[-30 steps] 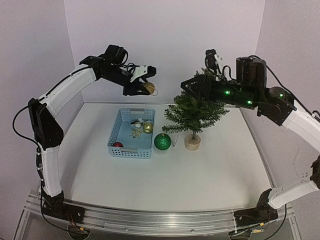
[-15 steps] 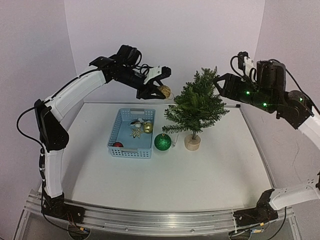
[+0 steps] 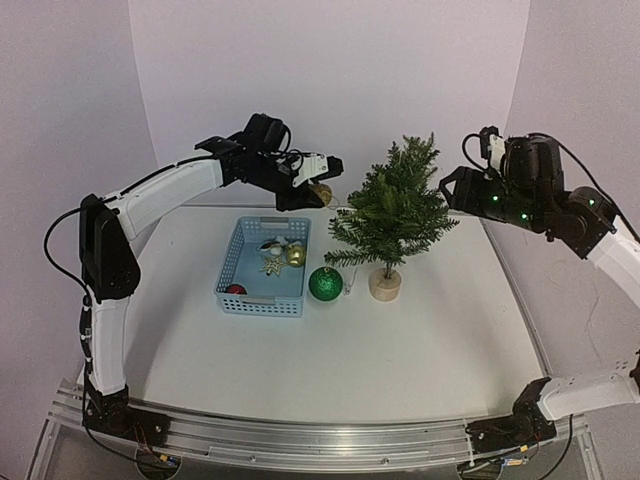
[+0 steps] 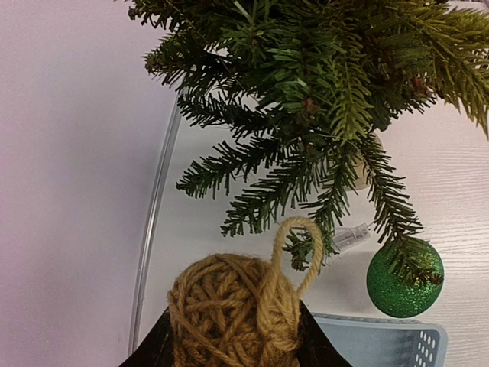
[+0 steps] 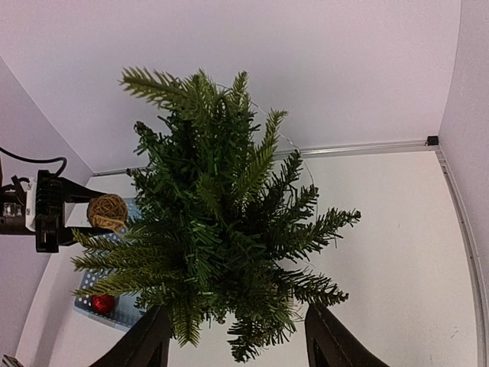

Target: Decorate the small christmas tree

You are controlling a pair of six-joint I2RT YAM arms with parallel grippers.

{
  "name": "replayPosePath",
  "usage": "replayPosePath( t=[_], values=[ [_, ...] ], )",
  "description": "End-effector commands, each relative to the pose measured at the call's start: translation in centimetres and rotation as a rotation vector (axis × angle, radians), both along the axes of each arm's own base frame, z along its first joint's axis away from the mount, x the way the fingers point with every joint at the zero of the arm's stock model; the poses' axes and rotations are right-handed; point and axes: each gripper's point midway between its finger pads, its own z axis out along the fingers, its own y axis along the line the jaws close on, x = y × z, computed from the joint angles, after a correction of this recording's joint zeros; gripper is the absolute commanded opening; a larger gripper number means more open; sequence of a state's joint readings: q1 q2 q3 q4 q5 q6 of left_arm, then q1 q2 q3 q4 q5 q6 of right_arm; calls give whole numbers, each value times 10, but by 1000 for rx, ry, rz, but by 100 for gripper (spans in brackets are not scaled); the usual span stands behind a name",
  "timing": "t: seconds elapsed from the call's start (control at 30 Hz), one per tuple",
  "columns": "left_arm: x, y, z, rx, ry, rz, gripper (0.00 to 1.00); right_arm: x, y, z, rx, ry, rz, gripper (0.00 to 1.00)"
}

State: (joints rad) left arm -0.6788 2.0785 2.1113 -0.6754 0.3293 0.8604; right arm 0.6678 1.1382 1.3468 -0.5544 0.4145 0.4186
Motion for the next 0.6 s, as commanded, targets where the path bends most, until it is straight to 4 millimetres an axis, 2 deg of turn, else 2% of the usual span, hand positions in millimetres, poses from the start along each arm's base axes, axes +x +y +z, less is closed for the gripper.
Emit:
replayPosePath(
  t=[0.0, 0.07, 0.17, 0.23, 0.37, 0.57],
  values=[
    [9, 0, 12, -28, -54, 18, 3, -3, -4, -1, 22, 2, -8, 60],
    [13, -1, 8, -32, -60, 36, 2, -2, -5, -3, 21, 7, -10, 60],
    [40, 3, 8, -57, -159, 152, 0, -2, -3, -4, 20, 11, -7, 60],
    [53, 6, 16, -77, -277, 198, 0, -1, -3, -5, 19, 12, -3, 60],
    [55, 6, 5, -57, -336, 195, 0, -2, 0, -4, 27, 17, 15, 60],
    [44, 7, 0, -44, -263, 167, 0, -6, -5, -4, 35, 12, 4, 60]
  ],
)
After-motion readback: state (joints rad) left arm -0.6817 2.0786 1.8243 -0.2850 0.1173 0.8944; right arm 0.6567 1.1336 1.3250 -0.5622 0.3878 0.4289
